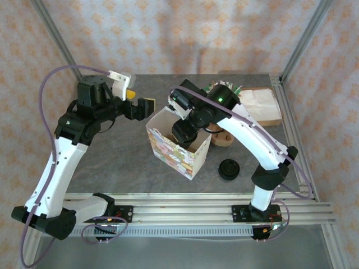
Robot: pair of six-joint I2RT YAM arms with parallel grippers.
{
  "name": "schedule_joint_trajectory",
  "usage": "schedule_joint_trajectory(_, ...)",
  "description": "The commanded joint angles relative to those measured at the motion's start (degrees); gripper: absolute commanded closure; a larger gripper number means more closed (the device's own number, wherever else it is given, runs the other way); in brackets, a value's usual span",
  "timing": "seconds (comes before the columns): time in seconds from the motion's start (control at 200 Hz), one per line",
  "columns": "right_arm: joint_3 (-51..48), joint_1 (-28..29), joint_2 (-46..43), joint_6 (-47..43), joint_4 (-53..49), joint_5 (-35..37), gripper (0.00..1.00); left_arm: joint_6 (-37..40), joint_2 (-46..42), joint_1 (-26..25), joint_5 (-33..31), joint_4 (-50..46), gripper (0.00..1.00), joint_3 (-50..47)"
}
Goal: Pack the takeout coffee
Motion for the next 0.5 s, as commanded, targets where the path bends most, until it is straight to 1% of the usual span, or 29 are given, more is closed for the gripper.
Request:
schedule_joint_trajectory(0.0, 1.4, 0.1, 1.6, -4.7, -4.1, 0.9, 0.52, -2.0, 0.6, 0.7, 2.9, -1.7, 0.04, 0.8)
schedule_joint_trajectory(0.065, 1.2, 0.1, 2.5, -6.2, -4.4, 1.1, 0.52, -1.7, 1.4, 0.8, 3.0, -2.5, 0.04, 0.8)
schedule_joint_trajectory(0.185, 1.0, 0.1, 2.8, -8.3, -4.5, -1.1, 0.55, -1.3, 2.1, 0.9, 4.4, -2.0, 0.04, -0.2)
schedule_joint_trajectory(0.33, 2.1, 0.0, 4.5, -9.7, -4.8, -0.6, 0.54, -0.8, 3.6, 0.8, 5.1, -2.4, 0.04, -0.3)
schedule_joint_trajectory(0.495, 0.2, -0.4, 5.3, -10.9, -5.2, -1.0, 0.54, 0.2, 4.6, 0.9, 4.0, -3.5, 0.05, -0.1)
